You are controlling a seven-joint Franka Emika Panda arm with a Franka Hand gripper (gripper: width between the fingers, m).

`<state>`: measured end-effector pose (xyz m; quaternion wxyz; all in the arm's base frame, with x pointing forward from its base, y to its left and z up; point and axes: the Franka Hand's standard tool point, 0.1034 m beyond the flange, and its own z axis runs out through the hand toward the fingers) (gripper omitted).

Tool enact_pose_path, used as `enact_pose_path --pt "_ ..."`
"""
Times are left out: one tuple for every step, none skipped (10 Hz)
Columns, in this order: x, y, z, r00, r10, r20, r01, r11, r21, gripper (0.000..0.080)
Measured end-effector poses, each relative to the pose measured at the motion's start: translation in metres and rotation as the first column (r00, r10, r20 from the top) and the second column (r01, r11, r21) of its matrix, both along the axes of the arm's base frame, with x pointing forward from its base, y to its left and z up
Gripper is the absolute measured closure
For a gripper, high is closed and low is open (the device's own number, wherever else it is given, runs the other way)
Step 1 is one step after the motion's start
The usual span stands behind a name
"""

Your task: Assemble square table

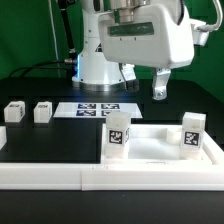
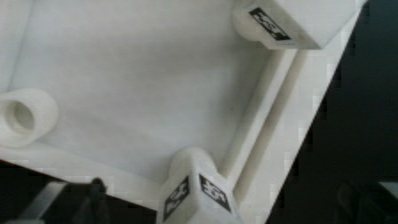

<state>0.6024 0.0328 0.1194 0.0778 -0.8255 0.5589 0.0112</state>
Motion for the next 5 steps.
enact_pose_path --pt "0.0 0.0 0.0 0.989 0.144 0.019 -0.143 0.99 -0.012 0.0151" --pt "-0.001 -0.003 -0.001 0.962 0.271 0.036 -0.27 0.962 -0.024 0.0151" --pt "-0.005 -0.01 -0.001 0.873 0.484 0.058 -0.482 0.875 -0.047 0.0151" --pt "-0.011 -0.012 0.001 0.725 0.685 0.073 -0.681 0.729 -0.074 0.0151" --pt "-0.014 -0.01 -0.001 0.648 0.759 0.068 -0.755 0.651 -0.074 0.0151"
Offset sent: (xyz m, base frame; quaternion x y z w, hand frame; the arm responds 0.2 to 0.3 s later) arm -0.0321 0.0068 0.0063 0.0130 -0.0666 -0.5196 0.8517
